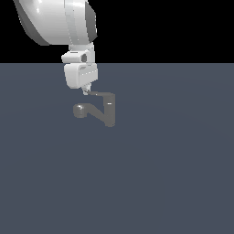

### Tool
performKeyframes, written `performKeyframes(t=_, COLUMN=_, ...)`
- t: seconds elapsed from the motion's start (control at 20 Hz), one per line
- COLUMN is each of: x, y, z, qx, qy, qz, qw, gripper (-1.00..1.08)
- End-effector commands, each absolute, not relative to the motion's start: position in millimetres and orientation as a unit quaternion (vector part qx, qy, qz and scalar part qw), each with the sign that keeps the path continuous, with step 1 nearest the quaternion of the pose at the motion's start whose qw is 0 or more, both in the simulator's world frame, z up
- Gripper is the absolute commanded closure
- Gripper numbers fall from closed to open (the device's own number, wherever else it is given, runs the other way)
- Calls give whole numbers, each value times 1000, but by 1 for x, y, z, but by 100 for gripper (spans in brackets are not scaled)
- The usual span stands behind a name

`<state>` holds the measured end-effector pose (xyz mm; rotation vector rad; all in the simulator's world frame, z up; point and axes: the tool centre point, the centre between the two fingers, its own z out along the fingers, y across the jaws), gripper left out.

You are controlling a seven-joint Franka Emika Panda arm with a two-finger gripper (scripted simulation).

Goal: Turn on the faucet by rotating a designated handle.

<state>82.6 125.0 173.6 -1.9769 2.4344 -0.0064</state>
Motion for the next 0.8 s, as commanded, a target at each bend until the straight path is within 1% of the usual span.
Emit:
performKeyframes(t=0.0, x=75, y=118, z=173, qx=-628, qy=778, qz=-1, qw=0, gripper=108)
performKeyframes(t=0.75, x=37, y=106, z=173, qx=-629, qy=777, qz=0, qw=0, gripper=108)
